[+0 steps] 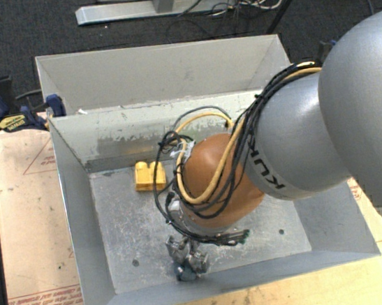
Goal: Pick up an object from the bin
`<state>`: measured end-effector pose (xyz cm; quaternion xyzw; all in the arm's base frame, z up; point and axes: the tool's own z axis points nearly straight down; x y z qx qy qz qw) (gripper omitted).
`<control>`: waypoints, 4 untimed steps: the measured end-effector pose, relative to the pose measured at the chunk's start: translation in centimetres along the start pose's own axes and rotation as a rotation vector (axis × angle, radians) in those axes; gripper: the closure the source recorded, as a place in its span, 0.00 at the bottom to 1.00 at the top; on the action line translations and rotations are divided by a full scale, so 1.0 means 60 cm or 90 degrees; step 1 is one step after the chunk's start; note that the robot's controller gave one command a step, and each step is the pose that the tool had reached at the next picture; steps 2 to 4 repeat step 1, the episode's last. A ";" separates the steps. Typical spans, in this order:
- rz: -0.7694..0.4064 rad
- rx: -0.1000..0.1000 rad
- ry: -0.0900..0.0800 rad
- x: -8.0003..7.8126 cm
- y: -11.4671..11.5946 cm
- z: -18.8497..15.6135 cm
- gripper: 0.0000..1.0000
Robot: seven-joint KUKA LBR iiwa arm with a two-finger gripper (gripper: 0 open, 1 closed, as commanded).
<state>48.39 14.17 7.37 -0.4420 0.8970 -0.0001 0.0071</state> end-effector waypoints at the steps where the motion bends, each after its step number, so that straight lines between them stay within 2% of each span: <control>1: -0.046 -0.001 0.002 0.005 -0.013 -0.257 1.00; 4: -0.046 -0.001 0.002 0.005 -0.013 -0.257 1.00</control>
Offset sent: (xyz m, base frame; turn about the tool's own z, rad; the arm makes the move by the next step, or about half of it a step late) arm 0.0003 -0.0087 0.1499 -0.0763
